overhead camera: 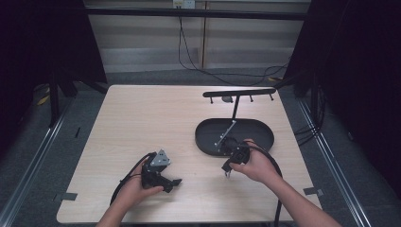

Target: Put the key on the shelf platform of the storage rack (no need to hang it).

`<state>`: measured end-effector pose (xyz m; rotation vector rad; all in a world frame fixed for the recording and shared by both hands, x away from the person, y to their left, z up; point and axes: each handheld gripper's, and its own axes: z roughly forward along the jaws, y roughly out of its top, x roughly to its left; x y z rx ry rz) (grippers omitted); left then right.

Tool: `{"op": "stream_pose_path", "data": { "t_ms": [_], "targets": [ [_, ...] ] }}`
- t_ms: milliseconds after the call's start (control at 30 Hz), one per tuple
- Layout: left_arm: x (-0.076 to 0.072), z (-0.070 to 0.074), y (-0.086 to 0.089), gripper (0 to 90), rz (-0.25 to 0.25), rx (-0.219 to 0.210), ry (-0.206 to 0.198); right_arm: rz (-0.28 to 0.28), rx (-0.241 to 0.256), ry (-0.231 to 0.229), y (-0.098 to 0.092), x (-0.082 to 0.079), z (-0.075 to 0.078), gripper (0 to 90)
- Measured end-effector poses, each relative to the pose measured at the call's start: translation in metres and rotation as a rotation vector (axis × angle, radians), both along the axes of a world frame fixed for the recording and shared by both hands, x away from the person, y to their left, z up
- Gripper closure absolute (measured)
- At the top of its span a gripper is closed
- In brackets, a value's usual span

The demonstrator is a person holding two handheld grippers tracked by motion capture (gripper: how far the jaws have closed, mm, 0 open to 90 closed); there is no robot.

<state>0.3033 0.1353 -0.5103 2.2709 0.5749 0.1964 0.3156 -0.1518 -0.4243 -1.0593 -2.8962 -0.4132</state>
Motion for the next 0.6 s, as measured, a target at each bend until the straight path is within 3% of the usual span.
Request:
{"op": "stream_pose_path", "data": {
  "t_ms": [600],
  "targets": [
    [0.000,0.000,0.000,7.6,0.000,-0.001,0.000,-0.044,-0.011,-0.018,-0.017,0.011,0.020,82.2]
  ]
}}
